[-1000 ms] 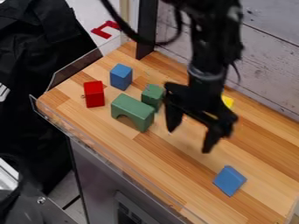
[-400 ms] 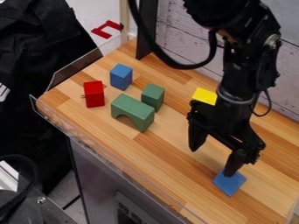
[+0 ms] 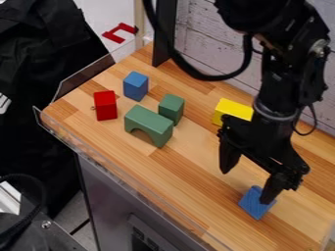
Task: Pick a box
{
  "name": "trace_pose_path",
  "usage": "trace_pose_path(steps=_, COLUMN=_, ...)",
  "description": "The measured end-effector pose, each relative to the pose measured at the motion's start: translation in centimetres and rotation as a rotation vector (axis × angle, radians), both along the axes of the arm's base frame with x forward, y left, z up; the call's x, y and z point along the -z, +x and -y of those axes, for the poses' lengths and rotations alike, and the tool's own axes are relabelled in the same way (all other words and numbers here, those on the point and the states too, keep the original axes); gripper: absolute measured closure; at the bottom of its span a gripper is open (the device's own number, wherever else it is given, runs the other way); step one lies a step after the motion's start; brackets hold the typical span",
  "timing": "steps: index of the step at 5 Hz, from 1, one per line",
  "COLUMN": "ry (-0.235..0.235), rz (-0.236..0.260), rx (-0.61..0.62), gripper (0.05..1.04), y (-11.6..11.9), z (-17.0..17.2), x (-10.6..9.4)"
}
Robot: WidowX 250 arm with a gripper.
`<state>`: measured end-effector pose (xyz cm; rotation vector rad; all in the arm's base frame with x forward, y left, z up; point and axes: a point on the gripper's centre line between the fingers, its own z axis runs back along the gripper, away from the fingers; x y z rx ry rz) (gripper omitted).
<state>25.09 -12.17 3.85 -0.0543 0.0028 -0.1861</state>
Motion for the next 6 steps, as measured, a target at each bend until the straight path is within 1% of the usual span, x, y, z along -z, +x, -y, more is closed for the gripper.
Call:
trace_pose_path(steps=1, ry=-0.009, rz=-0.022, rx=0.030, gripper=0.083, y=-0.3, z=1.1, x=0.6)
trace_pose_path(steps=2, ry=-0.006, rz=-0.039, rx=0.041, gripper=0.083, y=-0.3, z=1.5, x=1.2)
trace_pose_path(steps=3, ry=0.003, rz=-0.063, rx=0.040, gripper=0.083, y=-0.1, z=1.6, x=2.2)
trace_pose_path(steps=4, ry=0.022, rz=-0.103, rx=0.042, gripper=0.118, y=0.1, z=1.7, x=3.5)
trace_pose_path(steps=5, ry=0.030, rz=-0.103, rx=0.016, gripper=0.358, y=0.8, z=1.7, x=3.7)
trace_pose_path(steps=6, ry=0.028, rz=-0.098, rx=0.006, gripper=0.520, y=0.5, z=1.4, x=3.6)
